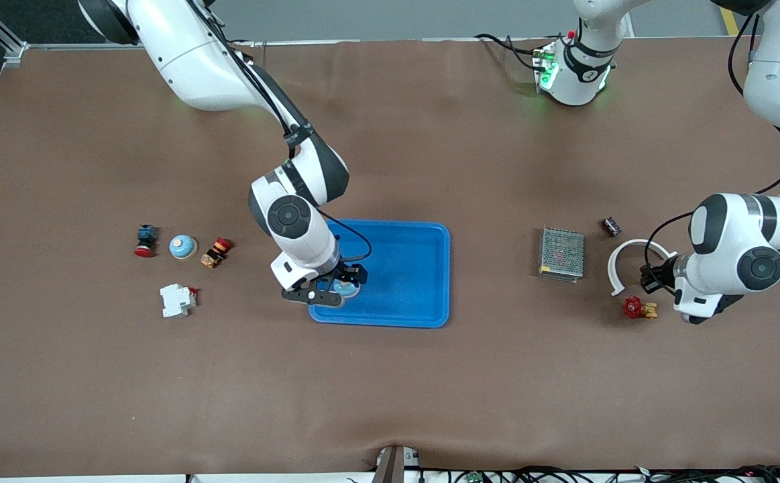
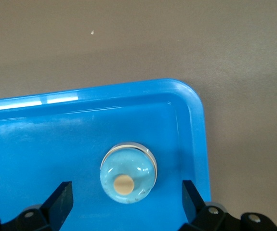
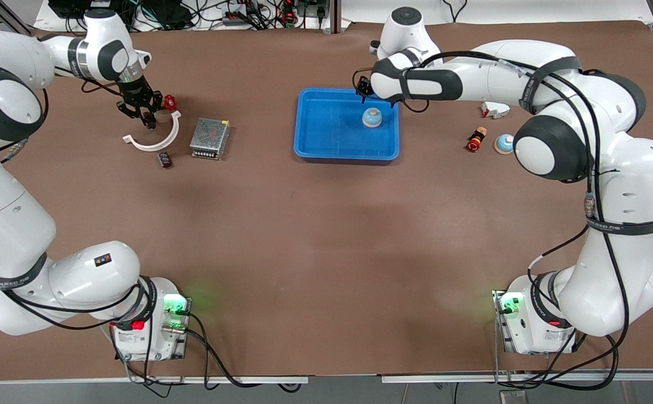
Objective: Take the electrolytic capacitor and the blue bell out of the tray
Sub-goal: 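Grasp the second bell with the right gripper while the left gripper places the capacitor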
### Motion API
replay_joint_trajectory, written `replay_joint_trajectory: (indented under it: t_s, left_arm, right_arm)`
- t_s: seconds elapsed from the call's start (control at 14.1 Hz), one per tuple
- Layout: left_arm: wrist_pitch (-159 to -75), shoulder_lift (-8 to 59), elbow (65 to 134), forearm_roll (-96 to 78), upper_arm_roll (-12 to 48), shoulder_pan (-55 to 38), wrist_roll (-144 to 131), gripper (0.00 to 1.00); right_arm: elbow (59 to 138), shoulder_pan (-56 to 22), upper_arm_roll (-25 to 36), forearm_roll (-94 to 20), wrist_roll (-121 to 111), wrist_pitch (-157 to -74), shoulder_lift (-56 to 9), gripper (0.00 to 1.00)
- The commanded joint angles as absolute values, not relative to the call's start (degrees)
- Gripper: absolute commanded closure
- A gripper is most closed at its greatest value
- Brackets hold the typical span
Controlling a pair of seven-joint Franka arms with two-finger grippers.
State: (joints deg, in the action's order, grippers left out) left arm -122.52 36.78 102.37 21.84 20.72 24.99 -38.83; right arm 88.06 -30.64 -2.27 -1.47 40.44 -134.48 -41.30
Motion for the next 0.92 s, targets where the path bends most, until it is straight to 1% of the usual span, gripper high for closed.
replay_joint_trajectory:
  t_s: [0.0, 0.07, 0.14, 0.21, 0.43, 0.85]
  left_arm:
    - [-124.0, 37.4, 103.0, 23.0, 21.1, 25.1, -40.8, 1.0]
    - [-124.0, 37.4, 102.9, 23.5, 21.1, 25.1, -40.8, 0.83]
    - [-124.0, 37.3, 102.9, 24.0, 21.2, 25.0, -41.0, 0.38]
    - [-124.0, 36.7, 103.1, 24.1, 21.2, 25.1, -41.2, 0.0]
    - [-123.3, 33.9, 102.3, 23.2, 22.0, 24.8, -41.3, 0.0]
    - [-123.0, 28.9, 98.9, 23.8, 27.2, 25.0, -39.8, 0.0]
  right_arm:
    - [86.2, -30.8, -2.4, -0.4, 41.4, -136.1, -43.3, 0.0]
    - [86.2, -30.8, -2.4, -0.7, 41.5, -136.4, -43.8, 0.0]
    - [86.2, -30.9, -2.4, -0.7, 41.5, -136.8, -44.3, 0.0]
    - [86.2, -31.1, -2.4, -0.5, 41.5, -137.3, -44.5, 0.0]
    - [86.2, -31.4, -2.4, -0.3, 41.5, -137.7, -45.6, 0.0]
    - [86.2, -31.5, -2.4, -0.2, 41.5, -138.4, -46.7, 0.0]
